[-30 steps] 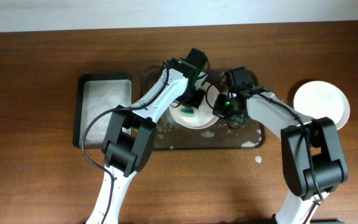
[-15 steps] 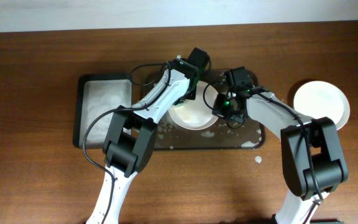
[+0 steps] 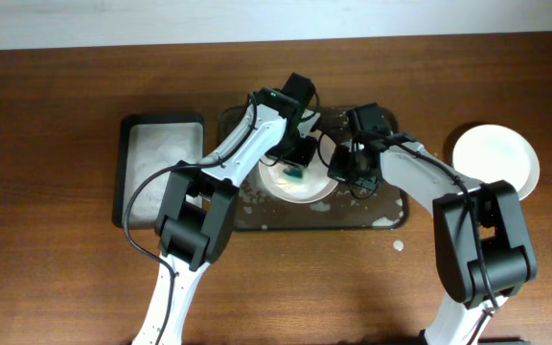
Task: Clean dirty plates on tray and stack at the side
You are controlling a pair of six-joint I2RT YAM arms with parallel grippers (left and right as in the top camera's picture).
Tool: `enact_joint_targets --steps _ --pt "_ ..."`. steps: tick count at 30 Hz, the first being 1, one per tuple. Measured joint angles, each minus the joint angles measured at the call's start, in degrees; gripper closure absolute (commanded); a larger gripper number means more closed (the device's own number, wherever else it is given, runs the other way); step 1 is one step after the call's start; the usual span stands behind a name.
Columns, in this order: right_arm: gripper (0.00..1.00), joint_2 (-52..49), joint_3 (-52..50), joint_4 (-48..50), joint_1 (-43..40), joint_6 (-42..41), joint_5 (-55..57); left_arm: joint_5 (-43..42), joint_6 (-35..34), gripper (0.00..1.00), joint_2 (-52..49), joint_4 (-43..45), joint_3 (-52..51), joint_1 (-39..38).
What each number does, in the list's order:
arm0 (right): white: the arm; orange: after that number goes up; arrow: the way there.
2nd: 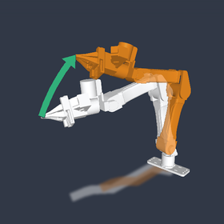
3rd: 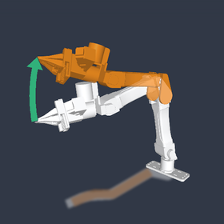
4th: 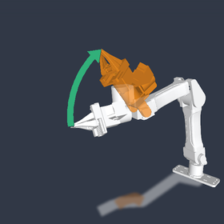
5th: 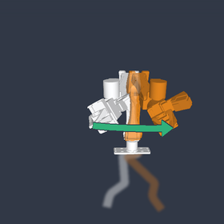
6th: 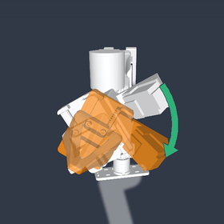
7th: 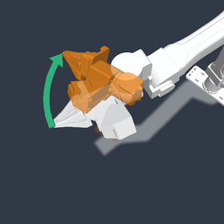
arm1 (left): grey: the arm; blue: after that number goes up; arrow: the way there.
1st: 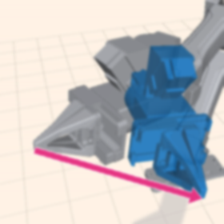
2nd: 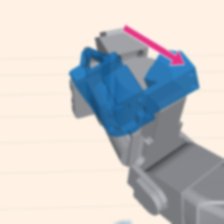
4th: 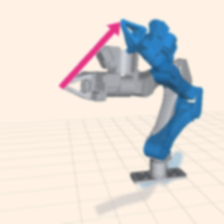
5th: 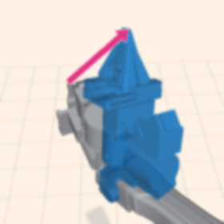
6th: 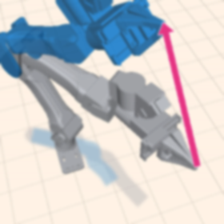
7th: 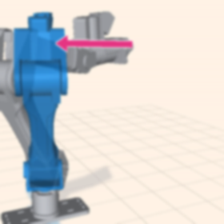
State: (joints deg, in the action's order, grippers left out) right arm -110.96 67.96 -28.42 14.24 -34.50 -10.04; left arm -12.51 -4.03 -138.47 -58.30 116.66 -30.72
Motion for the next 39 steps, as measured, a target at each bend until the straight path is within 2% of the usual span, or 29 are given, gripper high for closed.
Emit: enact_joint_targets --steps 2,5,10,14,18,20,24,31,35,39 --pt "0.96 0.0 0.0 0.1 -0.1 0.0 0.1 1.1 -0.5 0.99 -0.1 3.0 0.0 -0.1" --pt "0.96 0.0 0.0 0.1 -0.1 0.0 0.1 10.2 -7.1 1.0 -0.1 8.3 -0.2 -0.4" --pt "0.96 0.0 0.0 0.5 0.0 0.0 0.1 23.8 -15.7 1.0 -0.1 12.6 -0.2 -1.1" --pt "0.96 0.0 0.0 0.8 0.0 0.0 0.1 31.9 -19.4 0.99 -0.1 12.2 -0.2 -1.6" --pt "0.96 0.0 0.0 0.8 0.1 0.0 -0.4 35.7 -20.4 1.0 -0.1 5.7 0.0 -1.9" --pt "0.96 0.0 0.0 0.4 0.2 0.1 -0.5 34.0 -19.0 1.0 -0.1 2.5 0.3 -1.8" --pt "0.96 0.0 0.0 0.0 0.2 0.2 -0.3 24.2 -13.4 0.99 -0.1 -2.2 0.7 -1.0" --pt "0.96 0.0 -0.1 -0.1 0.1 0.5 -0.3 0.1 1.7 1.0 -0.1 -10.4 0.7 0.0" --pt "0.96 0.0 -0.1 -0.1 0.1 0.5 -0.3 -5.5 6.7 0.99 -0.1 -15.5 0.4 -0.4" --pt "0.96 0.0 -0.1 -0.1 0.1 0.5 -0.3 -6.8 8.4 1.0 -0.1 -15.8 0.4 -0.3"
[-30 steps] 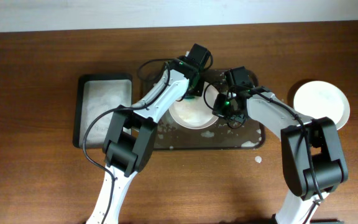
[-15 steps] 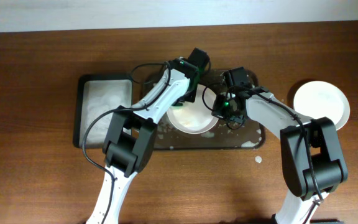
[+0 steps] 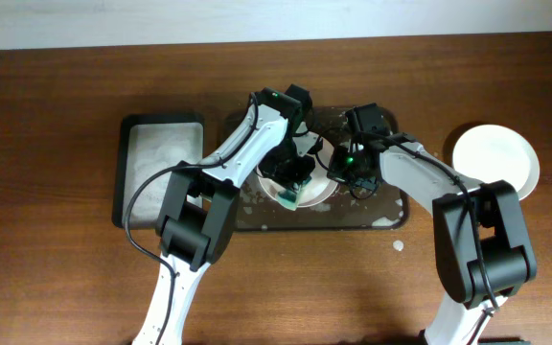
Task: Clean dirty plates on tray and stack at the side
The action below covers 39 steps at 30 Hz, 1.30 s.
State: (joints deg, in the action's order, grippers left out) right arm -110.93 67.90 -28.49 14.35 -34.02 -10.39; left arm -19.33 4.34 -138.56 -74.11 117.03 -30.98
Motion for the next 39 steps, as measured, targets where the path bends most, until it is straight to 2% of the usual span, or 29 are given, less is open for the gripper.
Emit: enact_joint_targets --steps 4,15,21,24,30,34,36,39 --pt "0.96 0.0 0.0 0.1 0.0 -0.2 0.0 2.9 -1.4 0.99 0.0 4.4 -0.3 0.0" --pt "0.96 0.0 0.0 0.3 0.0 -0.7 0.3 25.7 -17.5 0.99 0.0 19.1 -0.2 -0.6" --pt "0.96 0.0 0.0 0.5 0.0 -0.7 0.3 33.4 -24.2 1.0 0.0 21.2 -0.3 -0.9" --pt "0.96 0.0 0.0 0.5 0.0 -0.7 0.3 34.7 -25.2 0.99 0.0 19.7 -0.2 -0.9" --pt "0.96 0.0 0.0 0.5 0.1 -0.5 -0.3 35.8 -26.2 0.99 0.0 7.7 -0.1 -1.0" --pt "0.96 0.0 0.0 0.5 0.3 -0.4 -0.9 35.7 -26.4 0.99 0.0 4.7 -0.1 -1.1" --pt "0.96 0.0 0.0 0.5 0.3 -0.4 -0.9 34.3 -25.2 1.0 0.0 5.4 -0.1 -1.0" --pt "0.96 0.0 0.0 0.3 0.3 -0.4 -0.8 26.5 -17.5 1.0 0.0 8.9 -0.1 -0.5"
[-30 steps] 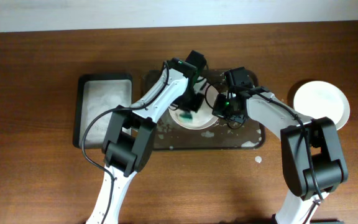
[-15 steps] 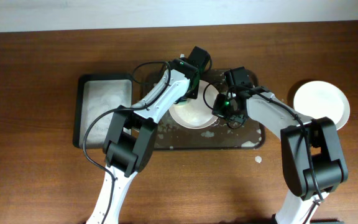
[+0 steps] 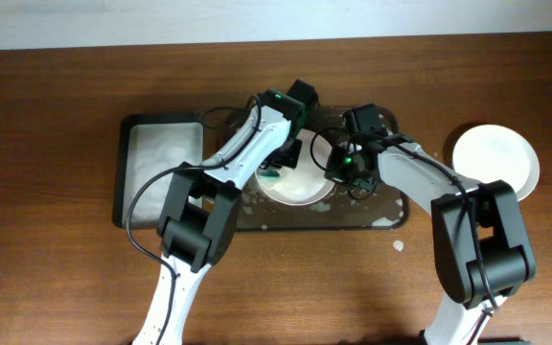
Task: Clean dirty plates on tray and stack at the side
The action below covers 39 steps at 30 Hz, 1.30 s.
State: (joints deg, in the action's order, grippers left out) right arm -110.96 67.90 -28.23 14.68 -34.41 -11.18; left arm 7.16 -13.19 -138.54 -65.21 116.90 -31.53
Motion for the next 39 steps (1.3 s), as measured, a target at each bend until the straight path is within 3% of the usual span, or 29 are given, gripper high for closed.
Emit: enact_joint_targets --steps 5,8,16,21,32,36,39 --pt "0.96 0.0 -0.1 0.0 0.0 0.0 0.6 -11.3 10.0 0.99 0.0 4.1 0.0 0.8" --pt "0.96 0.0 -0.1 0.0 -0.1 -0.1 0.8 -13.3 10.6 1.0 0.0 6.5 0.0 0.8" --pt "0.96 0.0 -0.1 0.0 -0.2 0.0 0.8 -3.3 -4.4 0.99 0.0 9.7 -0.1 1.6" --pt "0.96 0.0 -0.1 0.0 -0.2 0.0 0.8 0.2 -8.9 1.0 0.0 6.6 -0.1 2.0" --pt "0.96 0.0 -0.1 0.0 -0.2 -0.1 0.8 -18.0 14.1 1.0 0.0 -5.0 0.2 1.3" --pt "0.96 0.0 -0.1 0.0 -0.2 0.0 0.8 -17.8 15.0 0.99 0.0 -3.6 0.1 1.2" --pt "0.96 0.0 -0.1 0.0 -0.2 0.0 0.8 -14.4 10.1 0.99 0.0 1.5 0.0 1.1"
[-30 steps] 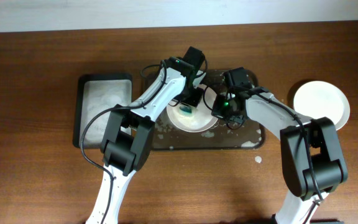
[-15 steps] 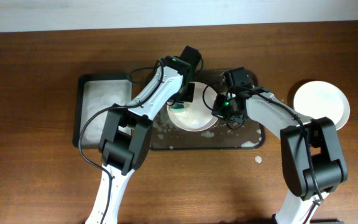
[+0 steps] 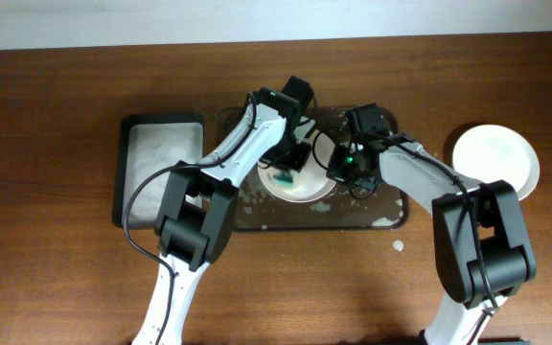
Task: Clean dirty plates on tray and stack at the side
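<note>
In the overhead view a white plate point(image 3: 302, 184) lies on the dark tray point(image 3: 372, 218) in the middle of the table. My left gripper point(image 3: 287, 172) hangs over the plate's left part, shut on a green sponge point(image 3: 285, 177) that touches the plate. At the plate's right rim my right gripper point(image 3: 337, 168) appears shut on the edge. A clean white plate point(image 3: 495, 160) sits at the right side of the table.
A second dark tray with a pale grey mat point(image 3: 158, 165) lies at the left. White specks and foam dot the middle tray's floor point(image 3: 257, 201). One small white crumb point(image 3: 399, 246) rests on the wood in front of the tray.
My left gripper with the sponge has moved from the plate's left rim a little right and inward onto the plate. The right gripper has stayed at the right rim.
The sponge was first on the plate's upper middle, then near its front edge, then at its left rim, and now sits on its left part. All the while my right gripper has stayed at the plate's right rim, and the plate has stayed on the tray.
</note>
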You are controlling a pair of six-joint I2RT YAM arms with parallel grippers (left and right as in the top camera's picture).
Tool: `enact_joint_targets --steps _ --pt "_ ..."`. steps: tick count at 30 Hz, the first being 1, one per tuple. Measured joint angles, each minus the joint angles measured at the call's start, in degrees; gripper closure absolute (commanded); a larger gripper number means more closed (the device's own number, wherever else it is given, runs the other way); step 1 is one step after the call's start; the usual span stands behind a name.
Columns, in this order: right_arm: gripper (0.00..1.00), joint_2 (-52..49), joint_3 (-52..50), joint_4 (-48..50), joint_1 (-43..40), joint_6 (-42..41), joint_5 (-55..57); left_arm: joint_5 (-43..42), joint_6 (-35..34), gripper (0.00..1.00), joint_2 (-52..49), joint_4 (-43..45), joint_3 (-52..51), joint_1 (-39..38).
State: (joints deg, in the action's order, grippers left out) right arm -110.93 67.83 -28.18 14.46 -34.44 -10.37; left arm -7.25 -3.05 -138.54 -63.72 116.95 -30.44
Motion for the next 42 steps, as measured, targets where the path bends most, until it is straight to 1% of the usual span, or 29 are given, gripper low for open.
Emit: enact_joint_targets --steps 1,2,3,6,9,11,13,16,21,23,26,30,32,35,39,42 --pt "0.96 0.0 0.0 0.0 0.0 0.0 0.0 2.4 -3.5 0.99 0.0 3.0 0.0 -0.2" --pt "0.96 0.0 0.0 0.0 0.0 0.0 0.0 3.5 -5.1 0.99 0.0 4.4 0.0 -0.2" --pt "0.96 0.0 0.0 0.0 0.0 0.0 0.0 5.6 -9.0 1.0 0.0 6.3 -0.1 -0.2" --pt "0.96 0.0 0.0 0.1 0.0 0.0 0.0 10.1 -17.6 1.0 0.0 10.9 -0.2 -0.2" --pt "0.96 0.0 0.0 0.3 0.0 -0.1 0.0 13.1 -23.2 1.0 0.0 13.2 -0.2 -0.3" --pt "0.96 0.0 0.0 0.3 0.0 -0.1 0.0 16.0 -25.4 0.99 0.0 12.9 -0.2 -0.5" --pt "0.96 0.0 0.0 0.3 0.0 -0.1 0.0 20.1 -26.8 1.0 0.0 10.8 -0.2 -0.7" --pt "0.96 0.0 0.0 0.6 0.0 0.0 0.0 24.8 -26.9 1.0 0.0 5.2 -0.2 -1.0" --pt "0.96 0.0 0.0 0.6 0.3 0.1 -1.2 26.6 -26.4 0.99 0.0 -2.0 -0.2 -1.4" --pt "0.96 0.0 0.0 0.6 0.3 0.1 -1.3 24.7 -23.8 0.99 0.0 -2.8 -0.2 -1.3" --pt "0.96 0.0 0.0 0.4 0.3 0.2 -1.2 16.7 -17.1 1.0 0.0 -3.2 -0.2 -0.5" --pt "0.96 0.0 0.0 0.1 0.2 0.2 -1.0 3.8 -7.4 0.99 0.0 -2.4 0.1 1.0" --pt "0.96 0.0 0.0 0.1 0.2 0.2 -0.8 -0.4 -4.8 0.99 0.0 -1.3 0.1 1.1" --pt "0.96 0.0 0.0 0.1 0.1 0.2 -0.8 -4.5 -2.6 1.0 0.0 1.6 0.0 0.9" --pt "0.96 0.0 0.0 0.1 0.1 0.2 -0.8 -6.0 -3.3 0.99 0.0 7.3 -0.4 0.9" --pt "0.96 0.0 0.0 0.1 0.1 0.2 -0.8 -2.0 -7.5 0.99 0.0 11.2 -0.5 0.9"
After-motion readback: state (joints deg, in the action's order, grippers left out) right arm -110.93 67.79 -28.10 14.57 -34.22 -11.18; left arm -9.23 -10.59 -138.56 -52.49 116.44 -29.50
